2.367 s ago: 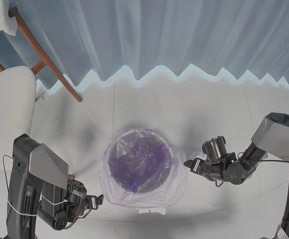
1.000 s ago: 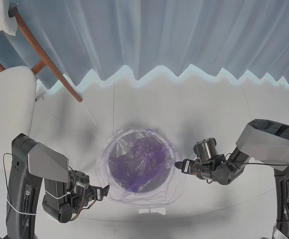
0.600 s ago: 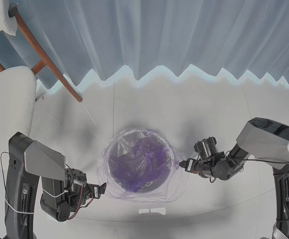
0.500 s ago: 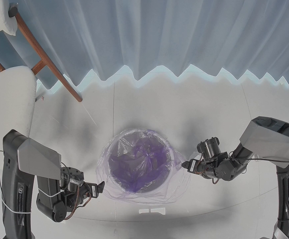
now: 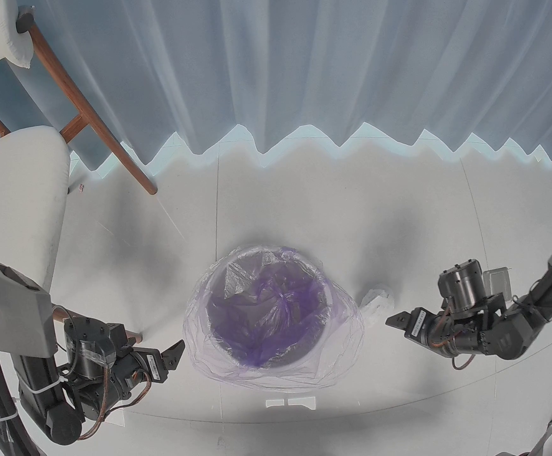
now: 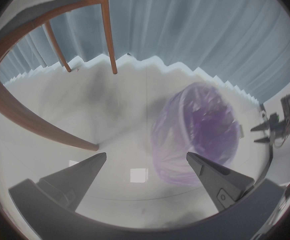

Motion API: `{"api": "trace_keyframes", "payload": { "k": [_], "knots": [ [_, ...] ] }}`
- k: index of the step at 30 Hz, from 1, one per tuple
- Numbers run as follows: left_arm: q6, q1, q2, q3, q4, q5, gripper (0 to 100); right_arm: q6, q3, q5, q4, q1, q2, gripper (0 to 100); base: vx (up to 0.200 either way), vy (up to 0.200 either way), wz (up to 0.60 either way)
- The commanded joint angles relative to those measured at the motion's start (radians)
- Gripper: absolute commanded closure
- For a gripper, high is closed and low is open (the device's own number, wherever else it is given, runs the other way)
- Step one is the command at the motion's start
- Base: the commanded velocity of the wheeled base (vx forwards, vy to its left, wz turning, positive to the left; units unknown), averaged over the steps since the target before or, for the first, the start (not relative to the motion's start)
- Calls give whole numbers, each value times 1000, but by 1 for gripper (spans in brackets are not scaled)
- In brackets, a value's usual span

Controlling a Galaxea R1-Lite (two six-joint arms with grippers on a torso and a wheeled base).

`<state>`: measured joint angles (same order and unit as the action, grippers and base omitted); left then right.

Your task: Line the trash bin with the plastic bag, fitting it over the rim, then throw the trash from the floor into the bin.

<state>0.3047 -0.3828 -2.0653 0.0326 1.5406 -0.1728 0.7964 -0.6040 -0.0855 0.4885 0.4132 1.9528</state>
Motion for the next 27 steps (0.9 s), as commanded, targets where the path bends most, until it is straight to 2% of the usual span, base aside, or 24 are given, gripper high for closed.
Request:
{"api": "trace_keyframes", "payload": {
  "k": [1, 7, 14, 23, 27],
  "knots": [
    [91, -74, 143, -33, -4, 2, 0, 60, 145, 9, 1, 6, -206, 0, 0, 0, 0],
    [148, -85, 133, -33, -33, 7, 0, 66, 188, 6, 10, 6, -229, 0, -167, 0, 0],
    [148, -100, 54, -33, -28, 15, 0, 67, 205, -10, 10, 4, -252, 0, -200, 0, 0],
    [151, -90, -59, -17, 9, 1, 0, 70, 247, -13, 35, 4, -276, 0, 0, 0, 0],
    [146, -10, -95, 92, 6, 6, 0, 90, 236, -34, 38, 7, -288, 0, 0, 0, 0]
  ]
}}
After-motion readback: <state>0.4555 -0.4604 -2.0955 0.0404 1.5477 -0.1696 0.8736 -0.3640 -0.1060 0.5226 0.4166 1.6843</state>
